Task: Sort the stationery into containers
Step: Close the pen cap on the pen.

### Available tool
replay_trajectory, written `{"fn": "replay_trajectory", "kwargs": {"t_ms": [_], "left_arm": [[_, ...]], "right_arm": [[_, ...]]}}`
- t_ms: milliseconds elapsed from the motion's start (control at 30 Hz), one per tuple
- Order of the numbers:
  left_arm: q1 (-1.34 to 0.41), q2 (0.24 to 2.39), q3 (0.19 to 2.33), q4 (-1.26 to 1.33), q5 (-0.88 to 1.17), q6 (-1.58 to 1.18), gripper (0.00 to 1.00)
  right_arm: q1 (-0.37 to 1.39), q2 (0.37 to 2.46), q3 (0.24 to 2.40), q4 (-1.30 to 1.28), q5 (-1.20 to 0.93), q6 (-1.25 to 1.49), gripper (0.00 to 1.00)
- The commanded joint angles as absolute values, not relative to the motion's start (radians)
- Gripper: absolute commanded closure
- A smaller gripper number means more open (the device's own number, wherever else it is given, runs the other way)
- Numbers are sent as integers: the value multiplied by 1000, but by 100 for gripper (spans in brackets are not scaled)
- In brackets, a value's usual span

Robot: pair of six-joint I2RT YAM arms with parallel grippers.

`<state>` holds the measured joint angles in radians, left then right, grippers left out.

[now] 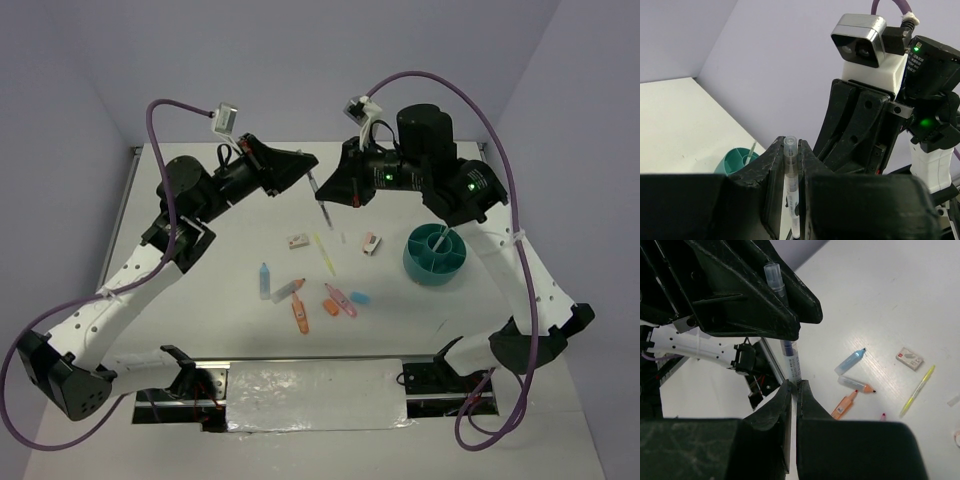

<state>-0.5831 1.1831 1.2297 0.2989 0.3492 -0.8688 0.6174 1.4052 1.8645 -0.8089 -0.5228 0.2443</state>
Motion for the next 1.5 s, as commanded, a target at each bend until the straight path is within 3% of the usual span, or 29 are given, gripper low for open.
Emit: {"fn": "replay_trajectory", "kwargs": {"t_ms": [0,167,367,433,467,567,700,800,1200,1233,1300,1367,1467], "left_arm": [[-687,1174,1207,68,586,-858,100],[-650,1215,1421,-72,543,-778,100],[-632,1261,1531,76,587,-799,100],[-632,1267,1522,119,588,-840,100],[-632,1264,1505,145,588,-853,100],[-629,1255,1491,181,578,-871,100],[-629,1267,1500,184,597,-887,100],[-627,1276,1502,187,621,-894,100],[-630,1345,1606,-89,699,-714,100],[-632,1348,1629,-119,695,-694,100],[-630,1356,1649,-173,701,-648,100],[-629,1364,1683,-202,693,-615,91],[-629,1362,1746,-299,524,-551,46]], "right_arm": [[578,1396,1921,-325,-428,288,100],[578,1290,1648,-261,-517,246,100],[578,1152,1347,-92,-623,301,98],[578,1134,1325,-86,-611,311,92],[581,1125,1324,-89,-607,311,81],[580,1117,1309,-87,-606,327,64],[581,1112,1287,-63,-600,350,53],[584,1121,1311,-60,-600,357,51],[594,1184,1373,-63,-606,383,65],[595,1187,1373,-67,-604,380,79],[594,1198,1371,-90,-594,377,96],[594,1204,1359,-101,-577,370,100],[589,1192,1287,-84,-551,359,100]]}}
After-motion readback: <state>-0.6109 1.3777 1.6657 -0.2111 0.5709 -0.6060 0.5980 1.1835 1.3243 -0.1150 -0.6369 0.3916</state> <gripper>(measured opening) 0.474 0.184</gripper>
